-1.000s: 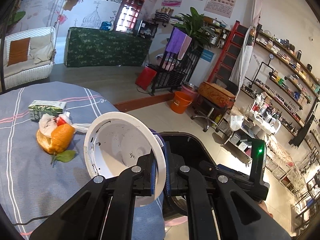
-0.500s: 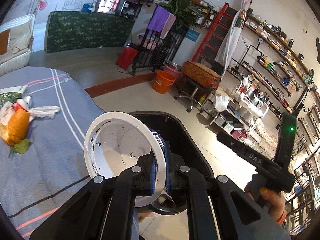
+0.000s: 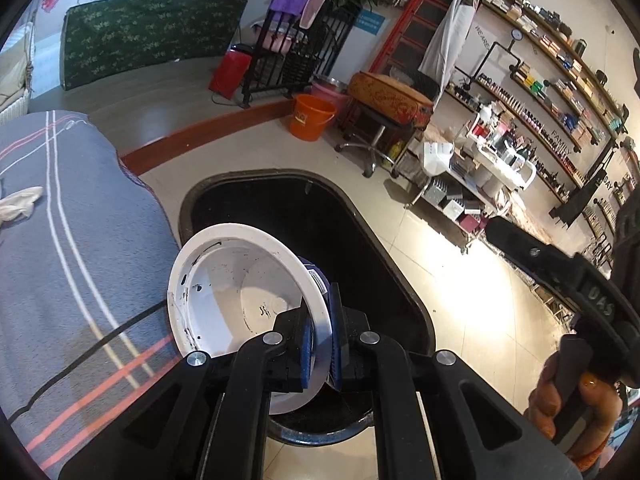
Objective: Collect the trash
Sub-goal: 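Lower the white cup into the bin and open the left tool, then move the right tool to the bed and grasp the white plastic bag, then grasp the orange peel with the left tool while the right tool carries the white bag toward the bin, then carry the white plastic bag over the black bin and open the right tool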
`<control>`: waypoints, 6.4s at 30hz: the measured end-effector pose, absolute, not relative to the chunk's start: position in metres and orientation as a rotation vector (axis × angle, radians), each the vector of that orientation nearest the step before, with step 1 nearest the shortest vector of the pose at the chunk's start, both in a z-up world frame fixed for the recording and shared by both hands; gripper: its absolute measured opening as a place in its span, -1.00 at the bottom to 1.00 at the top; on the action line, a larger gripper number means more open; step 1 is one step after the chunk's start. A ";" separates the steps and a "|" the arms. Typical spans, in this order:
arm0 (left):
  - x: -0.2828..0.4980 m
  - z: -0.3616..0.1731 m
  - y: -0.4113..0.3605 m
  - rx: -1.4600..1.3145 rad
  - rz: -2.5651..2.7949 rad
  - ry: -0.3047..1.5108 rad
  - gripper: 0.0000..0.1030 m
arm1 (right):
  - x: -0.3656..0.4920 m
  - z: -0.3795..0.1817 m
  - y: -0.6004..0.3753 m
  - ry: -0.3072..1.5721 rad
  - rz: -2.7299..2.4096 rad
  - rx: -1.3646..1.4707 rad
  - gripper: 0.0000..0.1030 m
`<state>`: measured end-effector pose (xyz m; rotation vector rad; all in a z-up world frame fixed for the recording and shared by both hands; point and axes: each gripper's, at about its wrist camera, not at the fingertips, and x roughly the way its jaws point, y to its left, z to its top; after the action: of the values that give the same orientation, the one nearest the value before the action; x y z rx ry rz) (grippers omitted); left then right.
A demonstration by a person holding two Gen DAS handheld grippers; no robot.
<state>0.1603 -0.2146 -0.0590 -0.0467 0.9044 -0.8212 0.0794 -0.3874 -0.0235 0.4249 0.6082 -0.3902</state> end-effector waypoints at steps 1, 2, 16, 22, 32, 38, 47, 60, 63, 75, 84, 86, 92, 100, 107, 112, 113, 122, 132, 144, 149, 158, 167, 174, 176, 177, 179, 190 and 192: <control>0.161 -0.060 -0.217 -0.040 -0.823 0.908 -0.84 | 0.078 -0.024 -0.390 0.608 -0.395 0.429 0.68; 0.161 -0.060 -0.220 -0.033 -0.828 0.911 -0.84 | 0.077 -0.025 -0.391 0.608 -0.398 0.434 0.68; 0.146 -0.052 -0.228 0.050 -0.873 0.847 0.71 | 0.075 -0.017 -0.398 0.592 -0.442 0.432 0.68; 0.142 -0.045 -0.211 0.041 -0.812 0.822 0.83 | 0.080 -0.017 -0.391 0.594 -0.419 0.420 0.71; 0.137 -0.036 -0.137 -0.090 -0.672 0.817 0.89 | 0.111 -0.033 -0.337 0.664 -0.277 0.364 0.74; 0.136 -0.036 -0.095 -0.126 -0.561 0.807 0.89 | 0.129 -0.037 -0.303 0.690 -0.190 0.343 0.74; 0.139 -0.036 -0.028 -0.080 -0.366 0.772 0.89 | 0.156 -0.039 -0.240 0.724 -0.022 0.271 0.83; 0.148 -0.040 0.046 -0.164 -0.218 0.774 0.89 | 0.215 -0.034 -0.145 0.757 0.204 0.128 0.83; 0.153 -0.044 0.055 -0.195 -0.218 0.786 0.89 | 0.236 -0.036 -0.133 0.780 0.254 0.101 0.83; 0.166 -0.050 0.069 -0.232 -0.212 0.816 0.89 | 0.338 -0.029 -0.068 0.839 0.416 0.081 0.83; 0.180 -0.051 0.074 -0.228 -0.227 0.832 0.89 | 0.394 -0.069 -0.020 0.948 0.412 -0.029 0.06; 0.186 -0.051 0.073 -0.219 -0.230 0.832 0.89 | 0.399 -0.074 -0.018 0.976 0.419 -0.040 -0.29; 0.205 -0.047 0.060 -0.185 -0.273 0.825 0.89 | 0.380 -0.048 -0.036 0.875 0.419 -0.014 -0.43; 0.237 -0.046 0.022 -0.064 -0.337 0.834 0.84 | 0.352 -0.009 -0.070 0.737 0.350 0.031 -0.43; 0.269 -0.060 0.005 -0.013 -0.352 0.907 0.39 | 0.330 -0.002 -0.093 0.710 0.318 0.066 -0.43; 0.277 -0.075 0.005 -0.048 -0.345 0.958 -0.20 | 0.313 -0.001 -0.107 0.706 0.315 0.100 -0.43; 0.276 -0.076 0.004 -0.062 -0.343 0.960 -0.29 | 0.310 -0.001 -0.108 0.705 0.313 0.102 -0.43; 0.248 -0.057 0.022 -0.172 -0.348 0.902 -0.50 | 0.287 0.002 -0.121 0.693 0.299 0.138 -0.43; 0.206 -0.040 0.038 -0.312 -0.364 0.824 -0.73 | 0.257 0.002 -0.128 0.687 0.289 0.173 -0.43; 0.181 -0.031 0.046 -0.367 -0.369 0.776 -0.75 | 0.216 0.001 -0.153 0.674 0.253 0.212 -0.43; 0.175 -0.025 0.037 -0.374 -0.395 0.755 -0.76 | 0.199 0.000 -0.174 0.658 0.203 0.211 -0.43; 0.169 -0.016 -0.007 -0.352 -0.525 0.739 -0.76 | 0.173 -0.013 -0.235 0.672 0.062 0.253 -0.43; 0.161 -0.013 -0.070 -0.280 -0.659 0.744 -0.76 | 0.156 -0.046 -0.287 0.735 -0.064 0.305 -0.43; 0.151 -0.014 -0.112 -0.220 -0.740 0.744 -0.76 | 0.152 -0.075 -0.310 0.791 -0.121 0.336 -0.43; 0.149 -0.014 -0.119 -0.208 -0.750 0.745 -0.76 | 0.152 -0.083 -0.314 0.805 -0.128 0.350 -0.42; 0.149 -0.015 -0.121 -0.203 -0.754 0.745 -0.76 | 0.152 -0.088 -0.316 0.810 -0.134 0.360 -0.40; 0.148 -0.014 -0.126 -0.191 -0.759 0.743 -0.76 | 0.152 -0.094 -0.320 0.811 -0.156 0.377 -0.16; 0.146 -0.015 -0.141 -0.158 -0.772 0.737 -0.76 | 0.148 -0.101 -0.336 0.806 -0.200 0.434 0.31; 0.145 -0.013 -0.148 -0.149 -0.791 0.737 -0.76 | 0.147 -0.096 -0.337 0.796 -0.207 0.434 0.31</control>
<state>0.1446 -0.1483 -0.0135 -0.1489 0.7371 -0.7914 0.1474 -0.3373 -0.0962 0.4342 0.7961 -0.2072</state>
